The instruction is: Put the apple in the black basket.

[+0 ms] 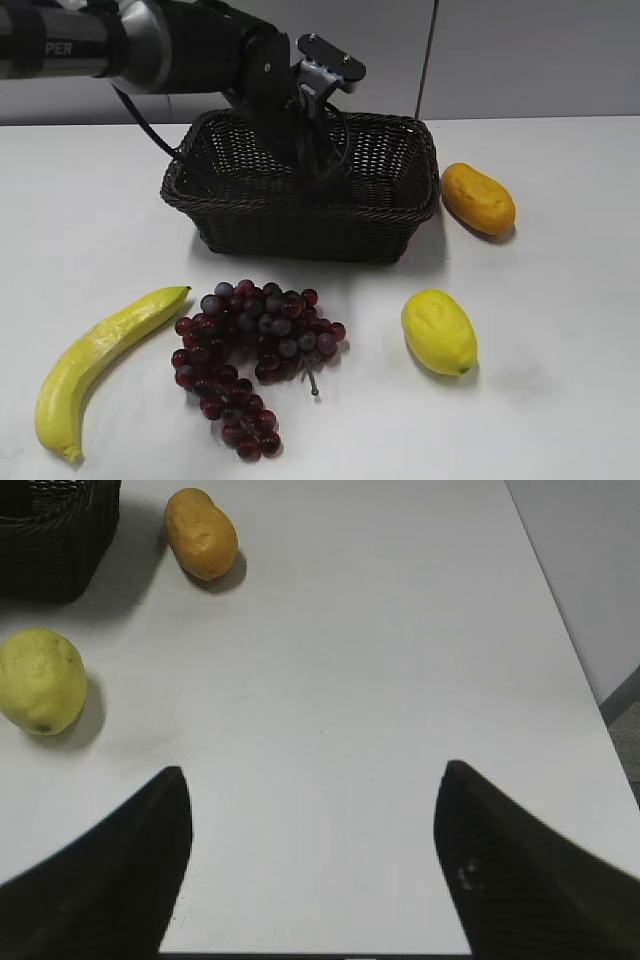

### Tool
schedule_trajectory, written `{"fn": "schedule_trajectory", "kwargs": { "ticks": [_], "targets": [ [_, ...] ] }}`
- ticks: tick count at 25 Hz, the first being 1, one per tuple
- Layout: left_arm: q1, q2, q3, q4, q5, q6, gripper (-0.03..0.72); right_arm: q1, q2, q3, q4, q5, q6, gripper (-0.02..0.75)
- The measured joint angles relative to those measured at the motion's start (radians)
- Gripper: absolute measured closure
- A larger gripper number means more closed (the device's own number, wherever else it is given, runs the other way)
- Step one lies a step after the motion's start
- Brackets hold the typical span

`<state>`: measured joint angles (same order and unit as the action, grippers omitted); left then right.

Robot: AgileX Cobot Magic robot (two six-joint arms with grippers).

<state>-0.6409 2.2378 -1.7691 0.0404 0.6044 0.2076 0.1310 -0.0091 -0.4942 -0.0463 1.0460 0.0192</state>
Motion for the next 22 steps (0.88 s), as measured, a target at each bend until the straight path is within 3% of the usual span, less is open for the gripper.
{"fn": "schedule_trajectory", "kwargs": {
  "ticks": [4, 10, 16, 22],
  "targets": [
    [0.000, 0.011, 0.000, -0.040, 0.003, 0.000, 0.152, 0.000, 0.000, 0.000, 0.000, 0.000, 0.000, 0.164],
    [0.000, 0.011, -0.008, -0.040, 0.029, 0.000, 0.011, 0.000, 0.000, 0.000, 0.000, 0.000, 0.000, 0.164],
    [0.000, -0.026, -0.116, -0.034, 0.181, 0.000, 0.005, 0.000, 0.000, 0.000, 0.000, 0.000, 0.000, 0.164],
    [0.027, -0.088, -0.326, -0.058, 0.389, -0.002, 0.052, 0.000, 0.000, 0.000, 0.000, 0.000, 0.000, 0.164]
  ]
}}
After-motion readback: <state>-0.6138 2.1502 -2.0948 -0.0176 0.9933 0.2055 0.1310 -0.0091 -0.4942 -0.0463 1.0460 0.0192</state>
